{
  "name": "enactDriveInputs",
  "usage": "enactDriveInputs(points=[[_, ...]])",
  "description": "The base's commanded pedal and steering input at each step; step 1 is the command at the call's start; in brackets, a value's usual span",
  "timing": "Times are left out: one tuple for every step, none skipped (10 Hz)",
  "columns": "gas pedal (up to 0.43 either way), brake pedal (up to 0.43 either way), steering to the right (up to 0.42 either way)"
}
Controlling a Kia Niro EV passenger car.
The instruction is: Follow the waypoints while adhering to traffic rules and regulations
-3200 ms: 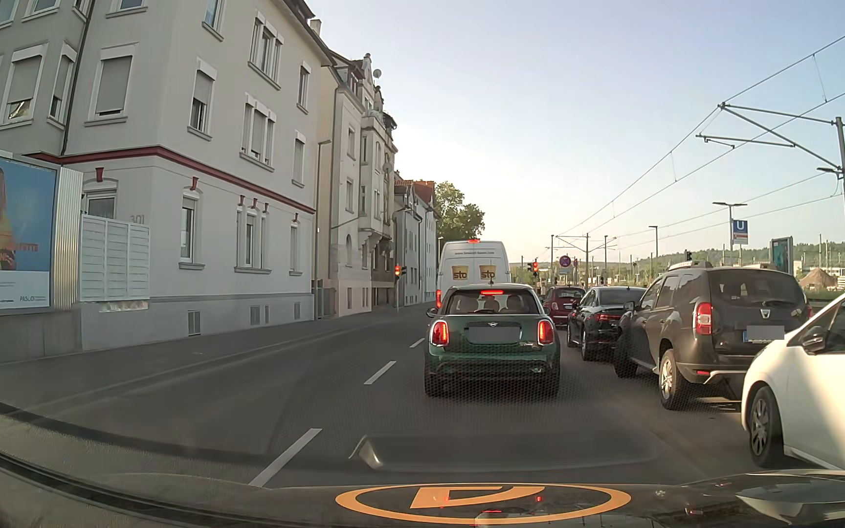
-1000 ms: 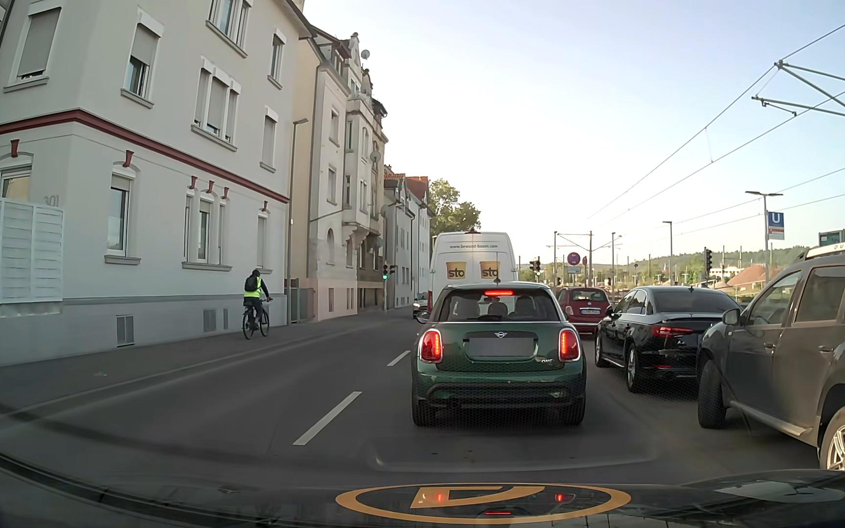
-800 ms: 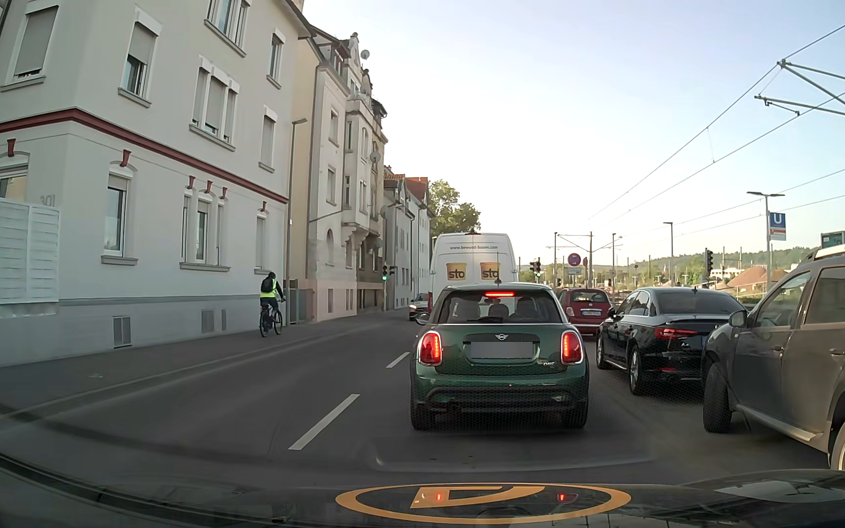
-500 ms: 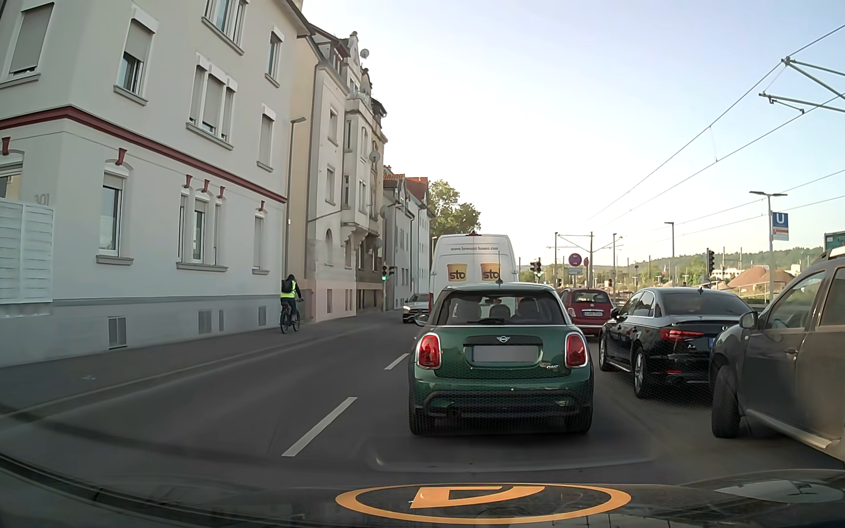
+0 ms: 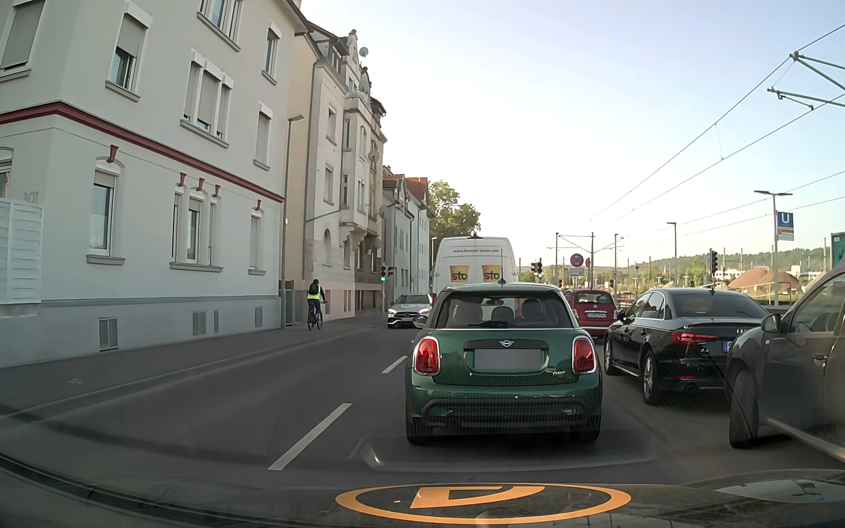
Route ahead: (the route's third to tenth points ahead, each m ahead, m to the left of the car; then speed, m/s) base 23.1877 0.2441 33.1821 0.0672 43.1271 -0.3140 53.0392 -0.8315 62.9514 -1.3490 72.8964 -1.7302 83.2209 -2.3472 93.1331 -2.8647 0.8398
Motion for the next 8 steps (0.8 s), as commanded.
enactDriveInputs(points=[[0.0, 0.171, 0.003], [0.0, 0.177, 0.003], [0.0, 0.183, 0.003], [0.0, 0.183, 0.003], [0.0, 0.183, 0.003], [0.0, 0.177, 0.003], [0.0, 0.171, 0.003], [0.0, 0.165, 0.003]])
